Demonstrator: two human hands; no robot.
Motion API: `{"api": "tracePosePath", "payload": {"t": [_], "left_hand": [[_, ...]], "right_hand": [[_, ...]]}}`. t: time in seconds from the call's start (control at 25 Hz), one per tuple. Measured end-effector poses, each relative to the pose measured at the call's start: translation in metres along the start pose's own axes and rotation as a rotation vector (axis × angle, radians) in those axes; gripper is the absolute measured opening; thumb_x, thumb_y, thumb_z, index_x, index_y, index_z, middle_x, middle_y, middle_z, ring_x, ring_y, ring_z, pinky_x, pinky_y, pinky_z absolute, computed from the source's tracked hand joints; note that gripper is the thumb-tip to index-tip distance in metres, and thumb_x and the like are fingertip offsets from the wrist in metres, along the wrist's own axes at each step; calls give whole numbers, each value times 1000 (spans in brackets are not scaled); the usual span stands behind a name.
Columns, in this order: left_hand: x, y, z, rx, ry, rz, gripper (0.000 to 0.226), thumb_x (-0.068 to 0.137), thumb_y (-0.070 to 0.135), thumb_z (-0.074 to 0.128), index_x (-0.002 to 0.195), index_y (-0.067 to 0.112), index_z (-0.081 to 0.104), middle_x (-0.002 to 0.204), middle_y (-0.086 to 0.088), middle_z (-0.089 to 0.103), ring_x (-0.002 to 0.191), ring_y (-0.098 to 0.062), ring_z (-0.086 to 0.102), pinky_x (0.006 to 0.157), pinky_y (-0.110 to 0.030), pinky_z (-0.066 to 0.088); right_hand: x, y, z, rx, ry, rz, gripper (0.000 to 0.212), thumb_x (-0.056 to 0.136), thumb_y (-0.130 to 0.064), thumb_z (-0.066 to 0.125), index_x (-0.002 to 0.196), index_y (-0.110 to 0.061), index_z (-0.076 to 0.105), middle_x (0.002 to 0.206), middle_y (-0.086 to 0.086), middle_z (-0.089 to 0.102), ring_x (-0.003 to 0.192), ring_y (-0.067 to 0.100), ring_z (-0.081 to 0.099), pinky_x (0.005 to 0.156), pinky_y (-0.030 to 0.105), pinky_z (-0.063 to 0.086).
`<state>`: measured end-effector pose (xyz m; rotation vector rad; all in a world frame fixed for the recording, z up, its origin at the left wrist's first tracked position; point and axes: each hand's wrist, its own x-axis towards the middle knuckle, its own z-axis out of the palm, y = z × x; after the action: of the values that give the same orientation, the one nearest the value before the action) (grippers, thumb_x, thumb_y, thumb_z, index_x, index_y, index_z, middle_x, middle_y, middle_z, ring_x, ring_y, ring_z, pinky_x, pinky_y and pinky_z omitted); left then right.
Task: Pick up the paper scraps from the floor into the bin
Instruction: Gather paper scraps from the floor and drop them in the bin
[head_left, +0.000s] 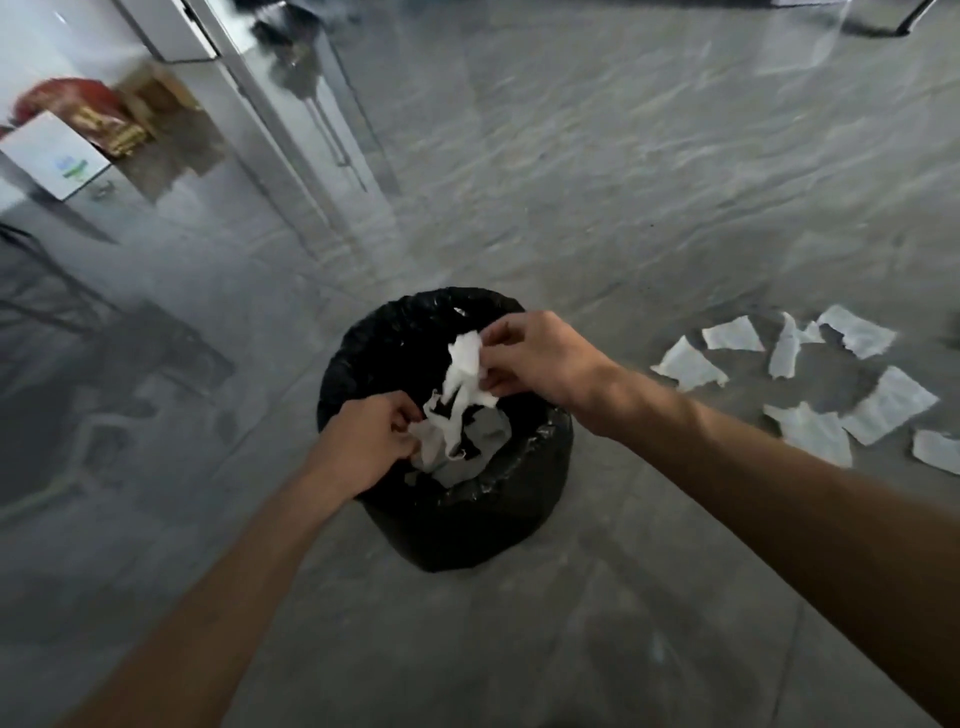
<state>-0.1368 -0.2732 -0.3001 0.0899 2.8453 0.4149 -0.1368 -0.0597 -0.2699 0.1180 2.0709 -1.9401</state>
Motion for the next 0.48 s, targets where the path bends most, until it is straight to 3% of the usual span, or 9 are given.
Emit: {"api": "tracePosePath", "payload": {"t": [0.12, 0.28, 0.4, 0.48], "left_hand": [[0, 8, -5, 59, 112, 22, 33, 78, 20, 72, 109, 27, 62, 107, 1, 65, 97, -21, 62, 82, -40, 53], [1, 60, -15, -61, 245, 153, 27, 80, 18, 66, 105, 28, 62, 100, 6, 65, 87, -18, 63, 79, -37, 52], [4, 122, -13, -181, 252, 298, 22, 78, 19, 65, 98, 27, 62, 97, 8, 64, 81, -16, 62, 80, -36, 51], [5, 165, -3, -214, 238, 422, 22, 76, 22, 66, 96, 28, 62, 96, 9, 64, 81, -14, 60, 78, -31, 49]], "right_hand": [[-2, 12, -7, -216, 2, 7, 32, 85, -2, 58, 116, -8, 63, 93, 15, 71, 82, 25, 72, 81, 38, 59], [-17, 20, -48, -189, 255, -218, 21, 82, 2, 56, 91, -11, 70, 76, 3, 71, 59, 10, 69, 57, 24, 58], [-36, 49, -104, -265, 390, -197, 17, 81, -4, 62, 83, -19, 69, 66, -4, 68, 53, 6, 64, 51, 18, 49], [-53, 86, -145, -381, 475, -110, 19, 81, -6, 63, 81, -24, 68, 70, -3, 69, 51, 3, 62, 49, 10, 44]]}}
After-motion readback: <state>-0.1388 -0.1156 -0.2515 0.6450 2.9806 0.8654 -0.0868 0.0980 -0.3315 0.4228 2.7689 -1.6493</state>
